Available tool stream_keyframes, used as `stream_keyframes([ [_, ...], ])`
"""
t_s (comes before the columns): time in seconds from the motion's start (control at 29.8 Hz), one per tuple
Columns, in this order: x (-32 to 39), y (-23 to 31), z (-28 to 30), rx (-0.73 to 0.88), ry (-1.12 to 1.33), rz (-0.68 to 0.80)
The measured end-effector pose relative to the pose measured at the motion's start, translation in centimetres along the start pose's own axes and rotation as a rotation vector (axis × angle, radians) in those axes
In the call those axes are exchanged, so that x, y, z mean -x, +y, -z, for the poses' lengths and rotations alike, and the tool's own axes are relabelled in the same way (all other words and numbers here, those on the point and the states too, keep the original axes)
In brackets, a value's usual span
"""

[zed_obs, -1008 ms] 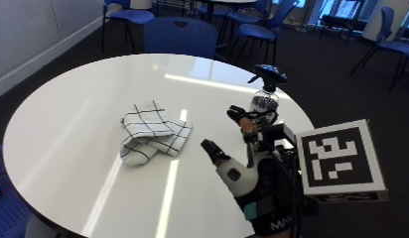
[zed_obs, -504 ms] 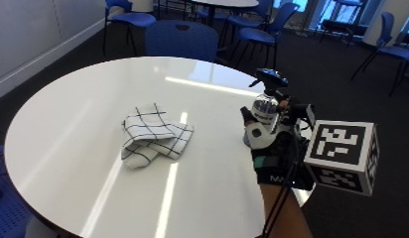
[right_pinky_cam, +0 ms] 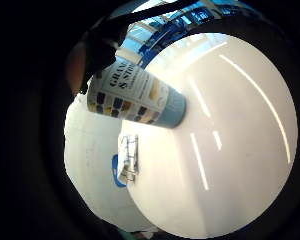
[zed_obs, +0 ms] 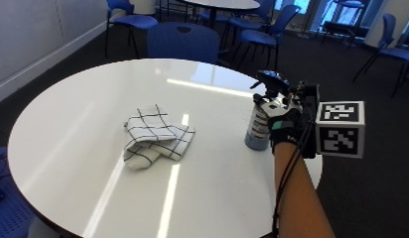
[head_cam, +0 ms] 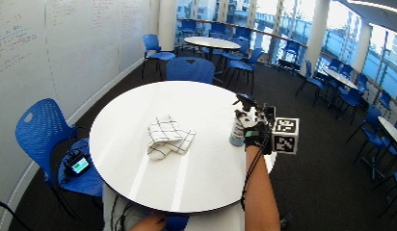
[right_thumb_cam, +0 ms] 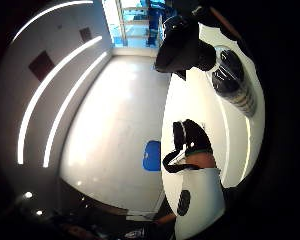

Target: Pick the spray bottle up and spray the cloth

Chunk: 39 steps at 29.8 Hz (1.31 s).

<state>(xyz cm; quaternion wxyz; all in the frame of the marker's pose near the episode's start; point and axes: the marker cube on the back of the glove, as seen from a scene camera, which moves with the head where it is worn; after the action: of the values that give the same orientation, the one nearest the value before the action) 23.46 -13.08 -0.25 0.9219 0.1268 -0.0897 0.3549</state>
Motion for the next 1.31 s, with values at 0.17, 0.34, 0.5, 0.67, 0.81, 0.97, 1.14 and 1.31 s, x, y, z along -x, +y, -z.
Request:
stream_keyframes([
  [0.17, -0.3, -1.3, -0.4, 0.026, 0.009, -0.033],
  [0.34, -0.3, -2.9, -0.8, 0.054, -0.017, -0.075],
  [0.5, -0.1, -4.2, -0.4, 0.082, -0.076, -0.120],
  [0.67, 0.6, -5.5, 0.0, 0.099, -0.095, -0.138],
  [0.81, 1.4, -6.3, -0.1, 0.141, -0.099, -0.131],
  [0.97, 2.2, -6.7, -0.1, 0.173, -0.076, -0.110],
  [1.14, 2.3, -6.8, -0.4, 0.179, -0.080, -0.113],
  [1.31, 2.2, -7.2, -0.2, 0.151, -0.077, -0.114],
])
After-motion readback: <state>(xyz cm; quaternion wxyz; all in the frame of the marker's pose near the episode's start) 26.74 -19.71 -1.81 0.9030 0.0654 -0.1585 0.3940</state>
